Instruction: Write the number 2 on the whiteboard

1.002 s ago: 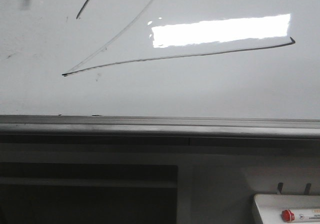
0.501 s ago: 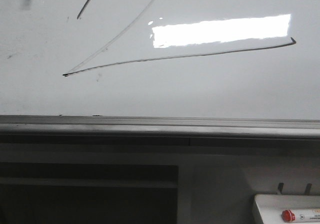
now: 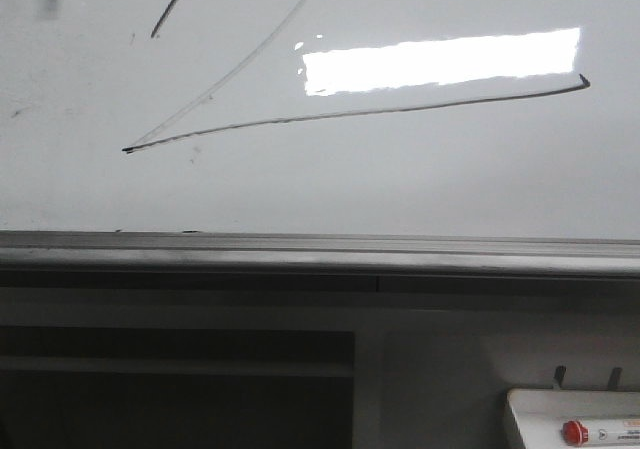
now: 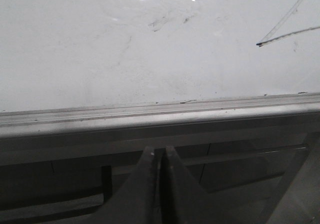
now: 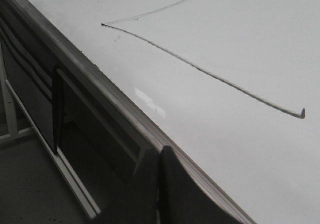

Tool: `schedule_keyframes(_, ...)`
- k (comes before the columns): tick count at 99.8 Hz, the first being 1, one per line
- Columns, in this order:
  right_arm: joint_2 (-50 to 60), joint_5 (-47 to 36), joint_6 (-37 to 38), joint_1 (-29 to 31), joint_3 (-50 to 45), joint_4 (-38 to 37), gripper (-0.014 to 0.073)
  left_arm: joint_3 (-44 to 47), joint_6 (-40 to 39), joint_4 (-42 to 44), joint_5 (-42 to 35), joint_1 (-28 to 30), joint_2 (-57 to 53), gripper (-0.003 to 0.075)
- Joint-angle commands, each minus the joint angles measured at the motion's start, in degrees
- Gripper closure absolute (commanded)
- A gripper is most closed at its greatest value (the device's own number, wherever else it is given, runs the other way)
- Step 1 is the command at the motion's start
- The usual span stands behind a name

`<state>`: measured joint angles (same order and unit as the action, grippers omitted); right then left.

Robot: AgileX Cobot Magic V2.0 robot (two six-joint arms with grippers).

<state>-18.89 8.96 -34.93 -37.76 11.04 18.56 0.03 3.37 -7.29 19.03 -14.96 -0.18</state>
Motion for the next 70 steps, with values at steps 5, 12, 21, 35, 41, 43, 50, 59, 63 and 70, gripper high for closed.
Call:
schedule_keyframes(5,-0.46,-4.18,0.11,0.24,1.45,-0.11,0.0654,0.64,-0.54,-0.35,-2.61,0.09,-1.55,0.0741)
schedule_keyframes(12,-0.46,-4.18,0.11,0.24,1.45,-0.11,0.0654,0.64,-0.54,-0.35,-2.61,0.09,-1.55,0.0741)
schedule_keyframes(21,-0.46,-4.18,0.11,0.24,1.45,-0.11,0.0654,0.64,-0.54,-0.35,-2.61,0.09,-1.55,0.0741)
schedule_keyframes(35,-0.46,-4.18,0.11,0.24,1.45,-0.11,0.0654,0.64,-0.54,-0.35,-2.61,0.09,-1.55,0.0741)
schedule_keyframes(41,-0.46,-4.18,0.11,0.24,1.45,-0.11,0.0654,0.64,-0.54,-0.35,-2.61,0.09,-1.55,0.0741)
schedule_keyframes(43,-0.46,-4.18,0.11,0.24,1.45,-0.11,0.0654,0.64,-0.54,-0.35,-2.61,0.09,-1.55,0.0741)
schedule_keyframes(50,-0.46,-4.18,0.11,0.24,1.33,-0.11,0.0654,0.64,-0.54,-0.35,-2.61,0.09,-1.55,0.0741)
schedule_keyframes(59,-0.35,-4.01,0.28,0.34,0.01,-0.11,0.0654,0.64,-0.54,-0.35,-2.61,0.09,-1.55,0.0741)
schedule_keyframes(63,-0.35,-5.54,2.13,0.64,-1.53,-0.26,0.0654,0.64,-0.54,-0.35,-2.61,0.09,-1.55,0.0741)
schedule_keyframes(70,-0.35,-8.66,10.32,1.63,-4.78,-4.76,0.0654,0.64,-0.54,-0.35,-2.61,0.09,-1.55,0.0741)
